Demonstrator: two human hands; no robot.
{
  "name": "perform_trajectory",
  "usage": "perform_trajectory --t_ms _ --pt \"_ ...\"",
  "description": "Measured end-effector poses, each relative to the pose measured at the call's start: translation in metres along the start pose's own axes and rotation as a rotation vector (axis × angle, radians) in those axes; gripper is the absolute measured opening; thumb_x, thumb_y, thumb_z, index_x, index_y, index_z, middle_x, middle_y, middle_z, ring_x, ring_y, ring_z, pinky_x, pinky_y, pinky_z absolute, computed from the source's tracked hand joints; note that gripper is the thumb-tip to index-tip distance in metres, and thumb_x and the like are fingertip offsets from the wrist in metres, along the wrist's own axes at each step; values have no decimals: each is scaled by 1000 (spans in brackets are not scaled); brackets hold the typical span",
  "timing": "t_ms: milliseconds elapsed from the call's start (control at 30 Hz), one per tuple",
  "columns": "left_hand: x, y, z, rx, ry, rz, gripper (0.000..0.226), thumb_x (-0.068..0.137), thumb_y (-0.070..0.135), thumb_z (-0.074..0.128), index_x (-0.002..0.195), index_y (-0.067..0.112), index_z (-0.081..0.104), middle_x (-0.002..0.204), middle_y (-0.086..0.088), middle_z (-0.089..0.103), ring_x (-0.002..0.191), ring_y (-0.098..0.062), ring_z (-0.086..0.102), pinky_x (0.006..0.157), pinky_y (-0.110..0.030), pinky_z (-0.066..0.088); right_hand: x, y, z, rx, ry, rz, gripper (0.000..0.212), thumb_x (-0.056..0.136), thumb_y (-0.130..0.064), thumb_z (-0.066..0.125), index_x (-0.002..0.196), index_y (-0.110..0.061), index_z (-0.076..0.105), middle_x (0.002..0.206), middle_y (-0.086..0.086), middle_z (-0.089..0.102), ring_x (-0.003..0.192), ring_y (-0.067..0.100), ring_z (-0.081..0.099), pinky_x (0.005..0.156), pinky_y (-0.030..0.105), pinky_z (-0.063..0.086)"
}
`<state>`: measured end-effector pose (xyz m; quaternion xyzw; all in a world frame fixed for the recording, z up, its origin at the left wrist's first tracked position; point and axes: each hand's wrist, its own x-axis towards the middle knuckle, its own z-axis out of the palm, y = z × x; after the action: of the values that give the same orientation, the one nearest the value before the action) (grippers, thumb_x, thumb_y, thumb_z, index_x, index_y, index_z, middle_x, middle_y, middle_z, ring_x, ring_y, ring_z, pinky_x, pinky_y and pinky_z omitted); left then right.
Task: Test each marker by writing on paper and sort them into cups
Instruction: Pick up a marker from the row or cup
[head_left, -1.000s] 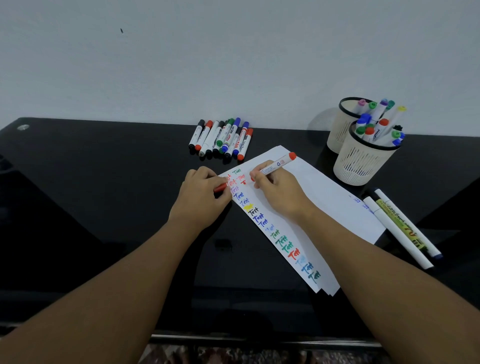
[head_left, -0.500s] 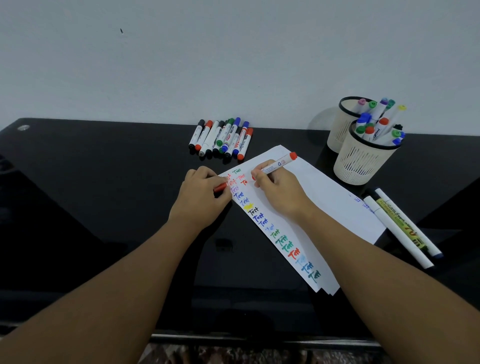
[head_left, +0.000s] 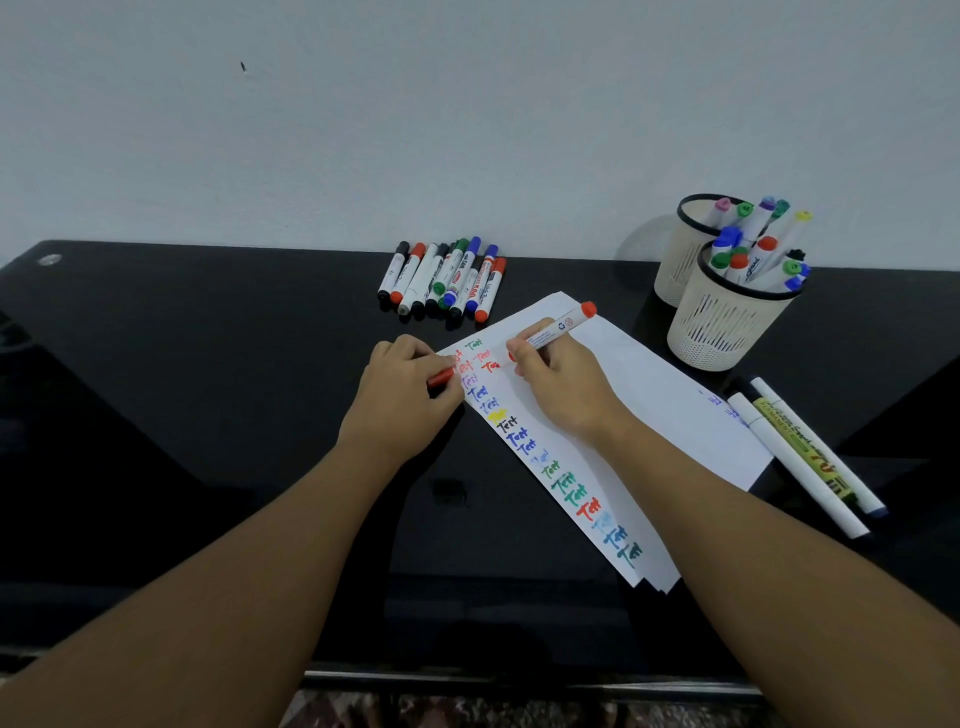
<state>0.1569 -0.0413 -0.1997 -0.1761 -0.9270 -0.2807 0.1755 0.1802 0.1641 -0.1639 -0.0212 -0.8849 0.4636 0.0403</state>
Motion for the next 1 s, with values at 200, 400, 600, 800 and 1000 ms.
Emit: perform_trajectory --t_ms 200,400,600,800,1000 --pt "0 1 -1 5 -4 -5 30 94 35 68 119 21 75 109 5 58 102 -15 46 90 -44 52 -1 -2 0 0 4 -29 23 109 -40 46 113 -23 62 97 -3 68 90 12 65 87 30 53" --pt "0 1 0 3 -4 -10 30 93 36 67 118 21 76 108 5 58 102 -16 46 90 -44 51 -2 -2 -1 29 2 -7 28 108 -41 46 114 -18 62 97 -2 68 89 13 66 85 31 54" --pt "-1 1 0 -11 3 -12 31 91 34 68 118 22 76 106 6 57 101 -16 46 90 -44 51 -1 -1 -1 75 62 -44 18 109 -36 48 114 -24 60 93 -5 67 89 9 65 81 25 51" --pt "0 1 -1 -3 -18 -7 34 95 26 64 128 20 70 101 4 51 96 -14 47 85 -38 52 -3 6 -2 152 95 -116 13 110 -29 48 118 -33 57 96 -8 68 88 7 65 82 26 55" --pt "-1 5 -8 -34 -8 7 37 102 21 59 139 16 58 118 -1 54 106 -13 51 91 -31 49 -5 4 -7 371 63 -84 59 110 -10 36 159 -37 21 141 -11 52 98 -3 68 86 17 56"
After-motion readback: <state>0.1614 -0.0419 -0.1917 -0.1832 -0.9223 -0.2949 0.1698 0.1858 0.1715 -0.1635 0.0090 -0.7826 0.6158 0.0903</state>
